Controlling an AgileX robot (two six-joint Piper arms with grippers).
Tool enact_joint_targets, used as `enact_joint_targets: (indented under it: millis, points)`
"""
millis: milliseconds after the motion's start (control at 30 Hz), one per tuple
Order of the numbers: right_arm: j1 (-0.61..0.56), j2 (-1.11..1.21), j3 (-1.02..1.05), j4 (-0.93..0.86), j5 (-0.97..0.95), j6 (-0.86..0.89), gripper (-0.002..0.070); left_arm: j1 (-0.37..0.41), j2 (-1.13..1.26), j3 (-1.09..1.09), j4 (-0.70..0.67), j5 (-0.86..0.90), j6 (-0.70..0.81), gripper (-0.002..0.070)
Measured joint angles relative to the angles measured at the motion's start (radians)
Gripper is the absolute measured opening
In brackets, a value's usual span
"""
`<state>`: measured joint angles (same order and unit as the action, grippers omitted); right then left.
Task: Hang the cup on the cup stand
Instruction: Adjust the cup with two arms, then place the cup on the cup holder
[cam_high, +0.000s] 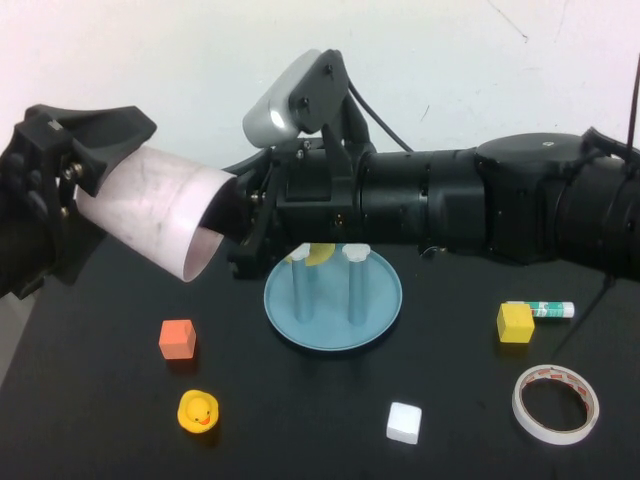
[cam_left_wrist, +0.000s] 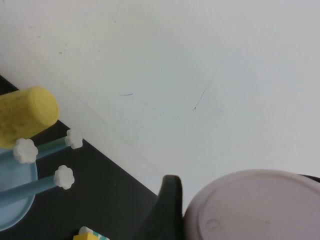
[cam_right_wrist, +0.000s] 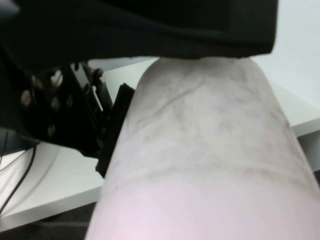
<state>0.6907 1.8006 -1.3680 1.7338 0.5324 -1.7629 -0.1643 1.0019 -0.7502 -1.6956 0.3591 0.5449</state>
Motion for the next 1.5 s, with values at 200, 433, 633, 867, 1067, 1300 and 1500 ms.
enact_joint_targets:
  millis: [200, 433, 633, 867, 1067, 1300, 1500]
  points:
    - [-0.005, -0.002, 0.0, 0.0, 0.012, 0.038, 0.0082, 0.0, 0.0, 0.0, 0.0, 0.004, 0.002, 0.0552]
    - [-0.012, -0.002, 0.0, 0.0, 0.043, -0.026, 0.0092, 0.0, 0.0, 0.0, -0.007, 0.016, 0.035, 0.0552]
    - [-0.013, -0.002, 0.004, -0.024, 0.042, -0.043, 0.0345, 0.0, 0.0, -0.009, -0.011, 0.039, 0.239, 0.0549]
    - [-0.034, -0.01, 0.009, -0.186, 0.04, 0.067, 0.0473, 0.0, 0.0, -0.009, -0.01, 0.06, 0.398, 0.0549]
    - [-0.085, -0.069, 0.009, -0.656, 0.15, 0.411, 0.0475, 0.0, 0.0, -0.059, -0.009, 0.08, 0.647, 0.0549]
    - [-0.145, -0.115, 0.009, -1.069, 0.451, 0.725, 0.0282, 0.0, 0.101, -0.165, -0.009, 0.151, 1.086, 0.0548]
    - [-0.156, -0.12, 0.009, -1.201, 0.661, 0.844, 0.0032, 0.0, 0.338, -0.25, -0.001, 0.316, 1.48, 0.0547]
